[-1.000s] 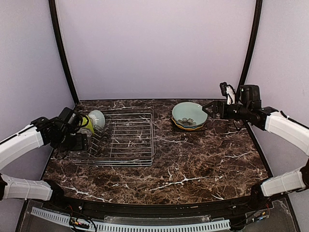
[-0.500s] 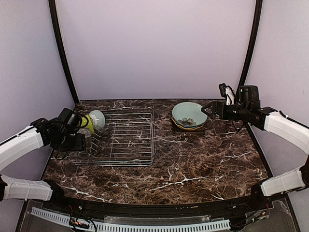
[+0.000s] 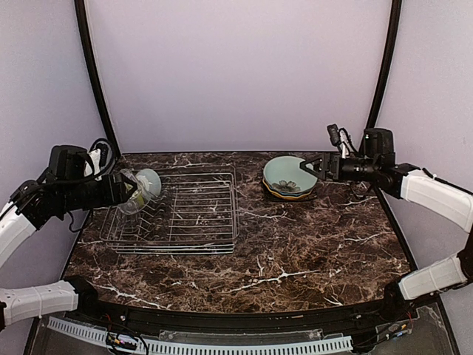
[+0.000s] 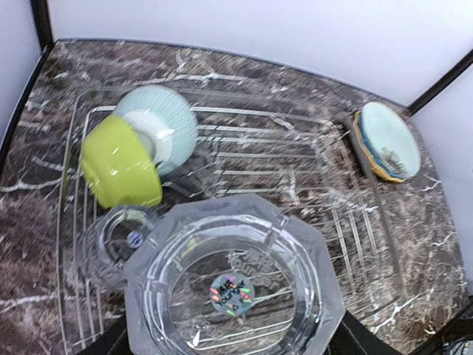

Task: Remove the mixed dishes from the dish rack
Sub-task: Grab the cup from the dish rack, then pass from the left arm to the right

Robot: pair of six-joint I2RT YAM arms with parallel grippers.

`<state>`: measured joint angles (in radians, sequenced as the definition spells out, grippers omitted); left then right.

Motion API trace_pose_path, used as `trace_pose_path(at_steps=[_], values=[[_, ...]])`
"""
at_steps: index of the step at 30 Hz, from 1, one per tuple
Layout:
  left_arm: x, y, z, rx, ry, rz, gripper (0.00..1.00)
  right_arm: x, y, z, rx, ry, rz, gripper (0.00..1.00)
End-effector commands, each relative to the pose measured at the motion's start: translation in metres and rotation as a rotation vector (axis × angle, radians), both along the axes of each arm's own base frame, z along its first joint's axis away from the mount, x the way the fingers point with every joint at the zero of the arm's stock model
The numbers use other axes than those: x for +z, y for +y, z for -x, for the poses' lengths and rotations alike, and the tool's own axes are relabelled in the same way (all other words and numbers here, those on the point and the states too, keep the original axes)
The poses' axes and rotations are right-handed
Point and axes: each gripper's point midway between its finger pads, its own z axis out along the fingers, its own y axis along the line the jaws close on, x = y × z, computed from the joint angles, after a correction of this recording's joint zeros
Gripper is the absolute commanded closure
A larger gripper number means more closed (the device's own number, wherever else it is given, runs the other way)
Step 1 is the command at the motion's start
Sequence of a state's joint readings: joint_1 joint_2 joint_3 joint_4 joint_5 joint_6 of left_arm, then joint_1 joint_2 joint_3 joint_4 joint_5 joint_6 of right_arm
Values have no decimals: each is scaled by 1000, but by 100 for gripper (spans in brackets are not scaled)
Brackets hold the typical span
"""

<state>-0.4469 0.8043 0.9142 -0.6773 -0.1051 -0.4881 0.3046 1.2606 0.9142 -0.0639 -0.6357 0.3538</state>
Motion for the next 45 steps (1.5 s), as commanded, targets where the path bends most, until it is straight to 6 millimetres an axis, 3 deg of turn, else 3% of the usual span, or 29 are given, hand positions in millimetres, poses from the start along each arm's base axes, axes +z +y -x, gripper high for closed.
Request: trace_pose_path(at_steps=[1,6,9,13,19,24,34,45], values=[[81,-39,-16,-169,-287,167,51,47,31,14,131,-116,-104,1],[121,-70,-25,-293,-416,305,52,80,61,38,264,-195,-216,8],[149,-90,-26,-364,-513,391,53,92,78,54,341,-244,-263,14],[170,-116,-21,-431,-604,436,54,107,105,69,430,-264,-303,25],[180,-152,-23,-480,-628,469,55,123,146,89,538,-290,-339,35],[190,-172,-21,-514,-655,570,56,138,168,100,593,-317,-370,45],[194,-196,-15,-537,-678,678,58,156,185,107,599,-357,-417,58],[197,-231,-5,-574,-697,749,58,168,192,115,592,-411,-489,65]])
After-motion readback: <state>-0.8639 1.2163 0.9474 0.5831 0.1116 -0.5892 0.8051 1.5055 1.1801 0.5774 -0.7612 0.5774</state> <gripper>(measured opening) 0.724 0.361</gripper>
